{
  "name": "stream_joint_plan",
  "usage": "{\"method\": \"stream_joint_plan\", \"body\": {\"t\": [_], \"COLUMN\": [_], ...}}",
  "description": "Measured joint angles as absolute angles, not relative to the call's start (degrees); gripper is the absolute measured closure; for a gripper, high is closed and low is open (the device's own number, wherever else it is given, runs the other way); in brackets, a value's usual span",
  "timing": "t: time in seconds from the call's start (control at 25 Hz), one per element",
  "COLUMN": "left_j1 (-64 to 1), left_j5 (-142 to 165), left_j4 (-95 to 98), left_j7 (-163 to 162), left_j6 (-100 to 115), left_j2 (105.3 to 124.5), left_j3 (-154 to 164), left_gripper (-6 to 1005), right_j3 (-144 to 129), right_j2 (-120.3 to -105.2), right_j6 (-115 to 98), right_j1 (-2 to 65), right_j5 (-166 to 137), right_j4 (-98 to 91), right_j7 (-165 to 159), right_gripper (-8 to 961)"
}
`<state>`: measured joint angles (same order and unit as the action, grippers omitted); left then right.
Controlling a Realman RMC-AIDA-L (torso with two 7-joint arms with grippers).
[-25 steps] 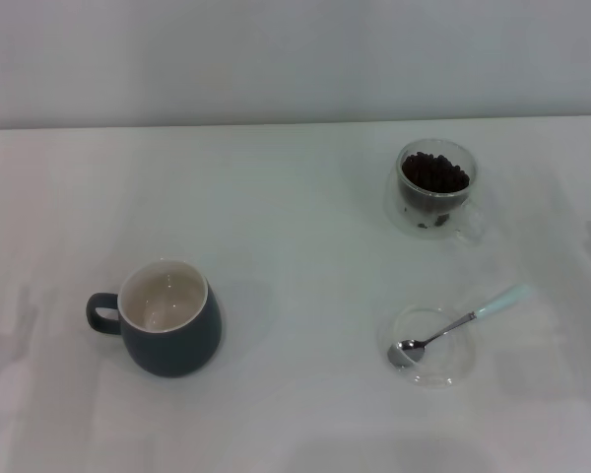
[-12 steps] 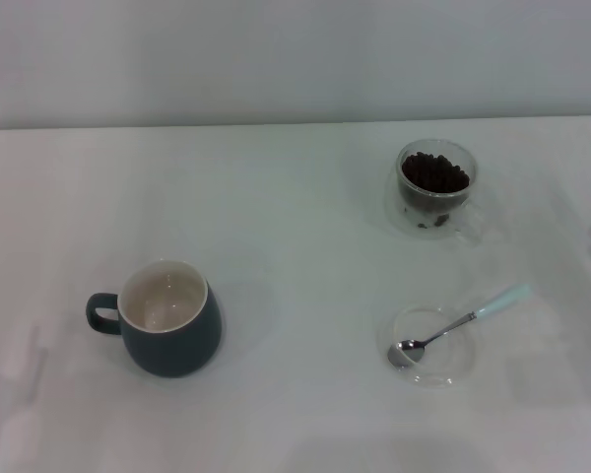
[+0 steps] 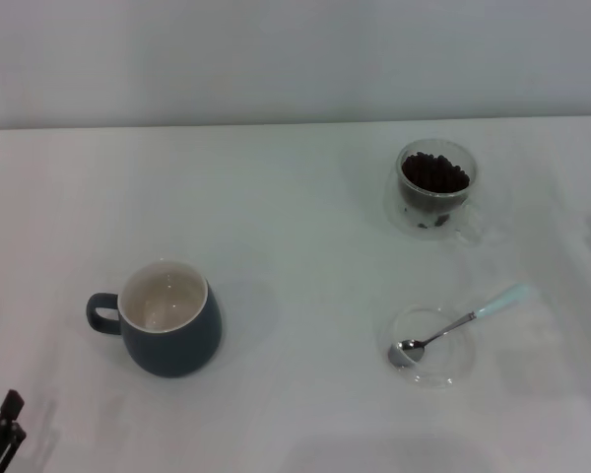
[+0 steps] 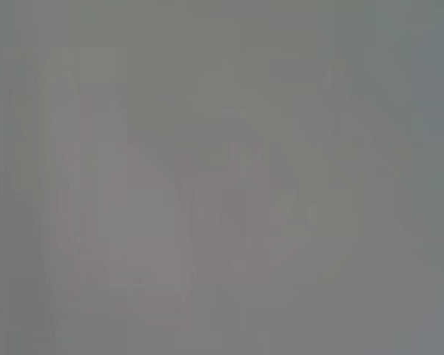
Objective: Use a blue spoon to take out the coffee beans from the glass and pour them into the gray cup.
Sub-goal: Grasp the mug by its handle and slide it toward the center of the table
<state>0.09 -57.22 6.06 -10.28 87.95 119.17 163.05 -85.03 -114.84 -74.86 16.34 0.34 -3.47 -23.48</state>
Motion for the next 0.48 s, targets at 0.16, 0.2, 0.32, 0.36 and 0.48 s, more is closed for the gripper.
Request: {"method": "stream_joint_plan", "body": {"t": [0.16, 0.2, 0.32, 0.36, 0.48], "left_j1": [-2.55, -3.36, -6.31, -7.13, -9.51], "left_j5": [-57.07, -57.04, -56.60, -56.10, -54.49], "left_j4": [5.42, 5.22, 4.79, 4.56, 3.88], "left_j7": [-10.28, -10.28, -10.28, -10.27, -10.28], "left_j6": [84.46, 83.75, 81.35, 80.59, 78.31], "left_j2": [119.08, 119.08, 119.09, 119.09, 119.09], "left_j3": [162.97, 162.98, 162.97, 163.02, 163.03], "left_gripper": [233, 232, 232, 232, 235], "right_j3": [-85.28, -85.31, -85.41, -85.42, -85.43], "right_j2": [-115.07, -115.11, -115.16, -115.16, -115.18], "right_j6": [-74.77, -74.77, -74.75, -74.75, -74.77], "right_j1": [16.68, 16.71, 16.79, 16.79, 16.79], "right_j5": [-0.01, -0.04, -0.06, -0.06, -0.09], "right_j4": [-4.30, -4.34, -4.36, -4.36, -4.38], "right_j7": [-23.73, -24.03, -25.65, -26.10, -26.66], "right_gripper": [78, 78, 78, 78, 78]}}
